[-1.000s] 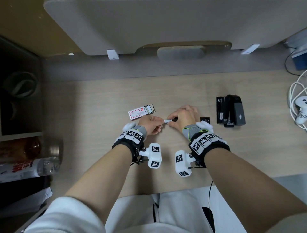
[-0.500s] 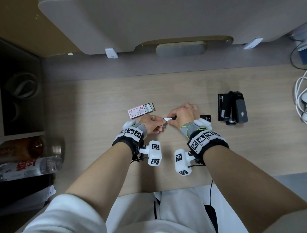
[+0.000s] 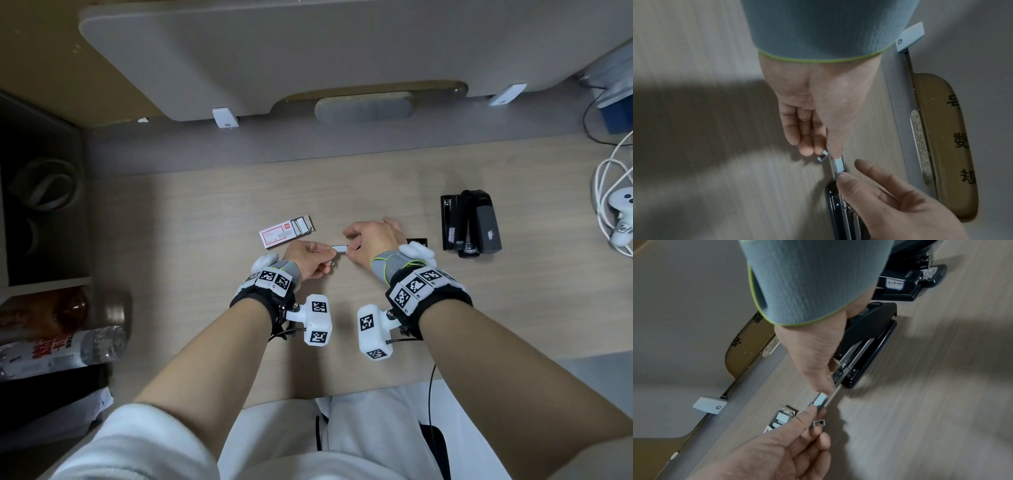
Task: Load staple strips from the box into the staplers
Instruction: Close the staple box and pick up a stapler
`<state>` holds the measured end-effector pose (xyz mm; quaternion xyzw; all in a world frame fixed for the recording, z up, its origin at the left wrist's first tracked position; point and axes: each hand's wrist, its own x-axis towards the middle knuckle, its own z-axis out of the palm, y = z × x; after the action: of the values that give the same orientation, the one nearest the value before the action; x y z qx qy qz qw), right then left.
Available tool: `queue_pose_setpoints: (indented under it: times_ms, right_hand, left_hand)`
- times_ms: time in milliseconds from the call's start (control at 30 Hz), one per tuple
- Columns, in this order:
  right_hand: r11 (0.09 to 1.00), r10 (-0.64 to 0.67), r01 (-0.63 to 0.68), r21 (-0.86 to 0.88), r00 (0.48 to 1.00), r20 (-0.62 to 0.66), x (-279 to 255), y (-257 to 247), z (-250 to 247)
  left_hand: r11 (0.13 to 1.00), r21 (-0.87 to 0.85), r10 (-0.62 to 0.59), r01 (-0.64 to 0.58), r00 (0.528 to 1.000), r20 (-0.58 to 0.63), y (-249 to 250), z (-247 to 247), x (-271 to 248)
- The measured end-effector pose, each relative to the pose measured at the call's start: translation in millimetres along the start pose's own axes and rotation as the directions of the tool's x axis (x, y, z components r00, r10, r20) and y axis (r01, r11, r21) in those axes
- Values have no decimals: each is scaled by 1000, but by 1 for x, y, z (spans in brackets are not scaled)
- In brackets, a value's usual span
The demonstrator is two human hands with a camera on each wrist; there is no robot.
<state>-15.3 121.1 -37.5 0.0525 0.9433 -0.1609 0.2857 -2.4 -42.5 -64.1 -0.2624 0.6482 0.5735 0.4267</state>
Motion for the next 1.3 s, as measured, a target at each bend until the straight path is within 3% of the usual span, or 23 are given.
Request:
queue_pose_setpoints:
  times_ms: [100, 300, 500, 733, 833, 933, 1100, 1300]
  right_hand:
    - [1000, 4, -4, 7, 1000, -2, -2, -1, 1]
    - [996, -2, 17, 87, 987, -163, -15, -5, 0]
    - [965, -71, 92, 245, 993, -93, -24, -11, -5]
    - [977, -22, 55, 204, 987, -157, -34, -2, -8]
    - [996, 46, -28, 84, 973, -227, -34, -2, -14]
    - [998, 53, -58, -17, 978, -204, -29, 3, -17]
    - [997, 76, -79, -16, 988, -138, -21, 13, -9]
    - [994, 58, -69, -81, 991, -122, -13, 15, -9]
  left_hand:
    - [1000, -23, 9, -10, 1000, -27, -2, -1, -5]
    - [991, -132, 3, -17, 994, -105, 5, -7, -20]
    - [965, -239, 100, -104, 995, -29, 11, -8, -34]
    - [974, -188, 135, -125, 990, 43, 15, -1, -44]
    - [986, -135, 87, -100, 991, -105, 12, 5, -38]
    - [992, -123, 9, -37, 975, -222, 6, 8, -27]
    - [994, -112, -25, 15, 996, -87, 1, 16, -17]
    - [987, -157, -46, 38, 998, -53, 5, 29, -6]
